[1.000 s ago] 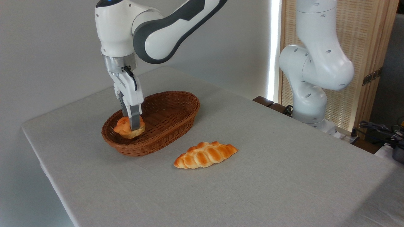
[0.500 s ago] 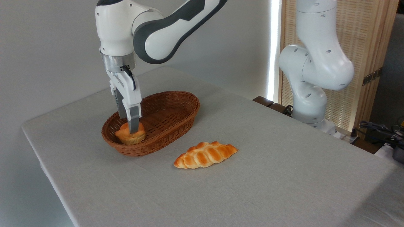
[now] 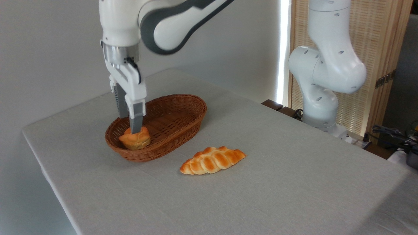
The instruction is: Put bread into the basket
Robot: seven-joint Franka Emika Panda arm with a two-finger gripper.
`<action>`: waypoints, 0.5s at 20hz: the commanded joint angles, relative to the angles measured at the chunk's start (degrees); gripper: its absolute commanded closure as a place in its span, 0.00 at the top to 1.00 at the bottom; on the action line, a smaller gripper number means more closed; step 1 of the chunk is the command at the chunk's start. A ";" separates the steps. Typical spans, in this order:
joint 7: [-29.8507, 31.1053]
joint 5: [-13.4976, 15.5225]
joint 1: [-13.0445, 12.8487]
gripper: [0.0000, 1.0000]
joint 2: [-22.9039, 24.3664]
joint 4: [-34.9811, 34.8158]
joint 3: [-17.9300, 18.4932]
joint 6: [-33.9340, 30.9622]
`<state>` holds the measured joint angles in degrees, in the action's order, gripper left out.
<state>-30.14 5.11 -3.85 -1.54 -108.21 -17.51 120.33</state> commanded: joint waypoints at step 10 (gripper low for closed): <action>-13.10 0.60 0.25 1.00 1.98 17.24 15.65 -29.18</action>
<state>-41.88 5.12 -3.06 1.76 -94.40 -4.30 94.57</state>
